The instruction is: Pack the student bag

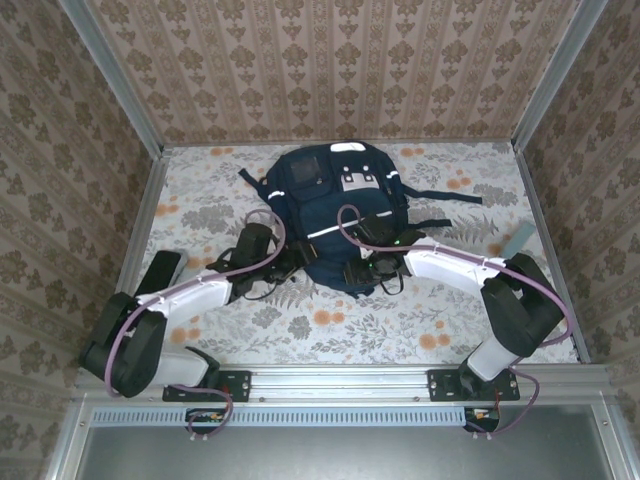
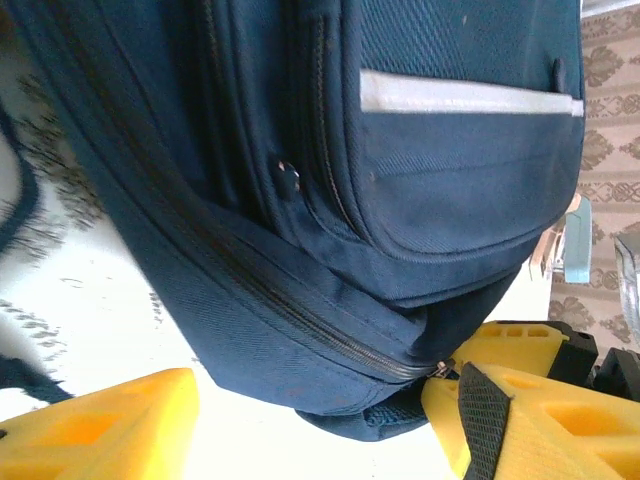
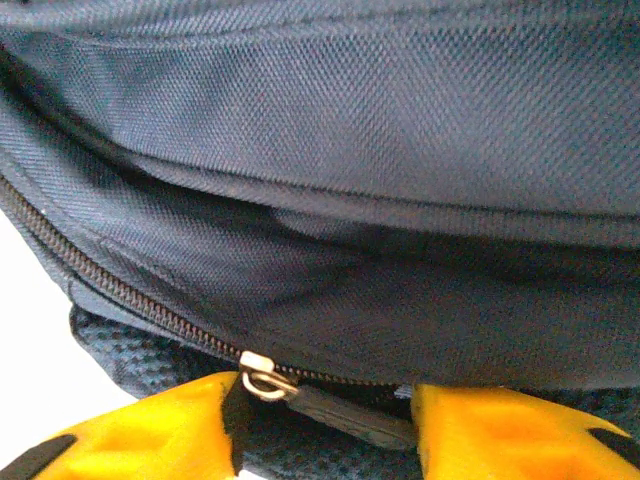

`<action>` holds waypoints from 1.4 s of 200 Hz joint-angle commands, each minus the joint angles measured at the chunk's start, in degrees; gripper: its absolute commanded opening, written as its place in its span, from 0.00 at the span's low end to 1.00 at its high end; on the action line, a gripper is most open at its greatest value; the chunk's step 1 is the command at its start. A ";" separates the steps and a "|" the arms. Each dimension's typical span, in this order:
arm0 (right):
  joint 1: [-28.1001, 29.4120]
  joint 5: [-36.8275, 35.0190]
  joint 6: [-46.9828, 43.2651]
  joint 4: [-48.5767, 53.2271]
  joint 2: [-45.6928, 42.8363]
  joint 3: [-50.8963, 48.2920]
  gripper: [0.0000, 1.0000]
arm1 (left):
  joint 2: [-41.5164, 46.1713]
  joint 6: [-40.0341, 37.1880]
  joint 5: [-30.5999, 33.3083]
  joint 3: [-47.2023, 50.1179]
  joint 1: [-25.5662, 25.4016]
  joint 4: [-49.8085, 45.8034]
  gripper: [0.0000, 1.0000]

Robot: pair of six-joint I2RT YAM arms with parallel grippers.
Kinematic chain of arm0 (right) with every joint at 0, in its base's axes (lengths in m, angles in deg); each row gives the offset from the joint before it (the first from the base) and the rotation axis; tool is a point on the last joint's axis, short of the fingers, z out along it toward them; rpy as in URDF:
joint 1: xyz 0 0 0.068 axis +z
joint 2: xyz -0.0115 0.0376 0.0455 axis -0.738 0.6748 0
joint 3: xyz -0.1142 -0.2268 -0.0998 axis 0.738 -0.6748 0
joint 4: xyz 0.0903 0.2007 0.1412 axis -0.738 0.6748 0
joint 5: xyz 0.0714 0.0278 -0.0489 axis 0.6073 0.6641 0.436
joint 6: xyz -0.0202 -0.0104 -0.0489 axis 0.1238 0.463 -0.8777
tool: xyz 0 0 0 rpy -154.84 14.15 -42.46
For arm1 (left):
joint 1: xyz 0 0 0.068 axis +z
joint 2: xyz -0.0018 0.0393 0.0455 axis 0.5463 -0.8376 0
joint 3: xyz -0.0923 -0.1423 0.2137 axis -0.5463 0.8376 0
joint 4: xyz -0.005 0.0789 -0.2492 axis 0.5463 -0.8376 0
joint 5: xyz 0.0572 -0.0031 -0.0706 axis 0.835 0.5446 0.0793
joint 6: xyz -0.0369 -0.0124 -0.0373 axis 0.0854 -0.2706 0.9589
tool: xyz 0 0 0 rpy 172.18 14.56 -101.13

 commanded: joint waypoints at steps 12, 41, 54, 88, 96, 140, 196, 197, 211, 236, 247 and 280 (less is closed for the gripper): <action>0.28 4.06 -0.42 -0.61 -1.79 -1.03 0.39 | -3.92 4.19 0.86 -0.30 -2.00 5.43 0.69; 0.37 3.97 -0.91 -0.56 -1.62 -0.81 0.29 | -8.10 5.10 0.27 -0.79 -2.56 8.15 0.67; 0.42 3.97 -1.23 -0.45 -1.40 -0.72 0.23 | -9.42 5.21 0.16 -1.13 -2.65 9.07 0.67; 0.87 2.99 -2.09 0.51 -1.44 -0.24 0.13 | -11.19 5.07 1.04 -1.55 -2.61 10.19 0.70; 1.05 2.60 -2.22 0.83 -1.50 -0.07 0.11 | -11.29 4.87 1.26 -1.62 -2.60 10.38 0.71; 2.01 0.90 -2.43 1.67 -1.62 0.81 0.01 | -11.41 4.66 3.17 -1.53 -2.56 9.44 0.67; 5.78 3.76 -4.44 0.80 -1.60 1.43 0.00 | -11.96 5.05 4.90 -1.97 -2.39 8.78 0.48; 5.84 3.74 -4.47 0.84 -1.61 1.48 0.00 | -11.98 5.04 4.91 -2.01 -2.34 8.75 0.47; 6.37 2.44 -4.23 1.61 -1.66 1.76 0.00 | -11.99 4.79 5.40 -2.32 -2.39 8.17 0.38; 6.43 -4.58 -2.43 5.05 -2.62 2.04 0.00 | -11.69 2.66 7.13 -2.65 -2.04 6.21 0.21; 6.47 -8.73 -0.96 7.77 -3.37 2.11 0.00 | -11.48 -0.45 8.68 -3.33 -2.04 4.04 0.14; 5.15 -23.15 5.20 15.93 -5.73 1.02 0.00 | -10.70 -7.94 15.26 -5.39 -1.74 -5.94 0.03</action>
